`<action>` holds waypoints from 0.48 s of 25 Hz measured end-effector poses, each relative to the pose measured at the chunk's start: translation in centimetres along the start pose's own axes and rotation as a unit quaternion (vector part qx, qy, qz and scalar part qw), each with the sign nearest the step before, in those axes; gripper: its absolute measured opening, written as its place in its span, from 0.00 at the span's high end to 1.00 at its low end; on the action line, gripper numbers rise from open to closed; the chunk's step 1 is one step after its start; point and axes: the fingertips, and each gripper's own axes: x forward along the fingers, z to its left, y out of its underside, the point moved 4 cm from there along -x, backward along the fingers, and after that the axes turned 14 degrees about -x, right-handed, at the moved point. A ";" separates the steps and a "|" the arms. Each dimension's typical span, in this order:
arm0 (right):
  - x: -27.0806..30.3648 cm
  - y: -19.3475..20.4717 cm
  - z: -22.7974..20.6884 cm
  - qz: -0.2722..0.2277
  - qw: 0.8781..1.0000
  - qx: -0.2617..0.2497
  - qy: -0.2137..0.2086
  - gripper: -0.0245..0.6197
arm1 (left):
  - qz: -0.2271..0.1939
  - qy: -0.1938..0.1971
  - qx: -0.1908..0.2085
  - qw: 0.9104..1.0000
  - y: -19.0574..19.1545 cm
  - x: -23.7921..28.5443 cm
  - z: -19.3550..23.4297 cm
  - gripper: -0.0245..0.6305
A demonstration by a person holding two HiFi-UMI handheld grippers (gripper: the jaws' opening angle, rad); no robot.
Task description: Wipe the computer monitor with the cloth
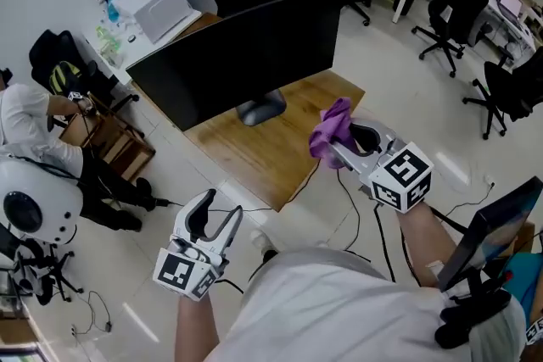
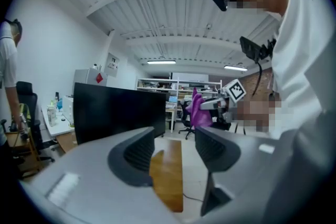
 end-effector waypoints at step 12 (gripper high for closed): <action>-10.9 3.6 -3.2 -0.015 1.000 -0.002 0.019 0.76 | 0.021 0.007 0.010 1.000 2.7 4.7 -8.9 0.57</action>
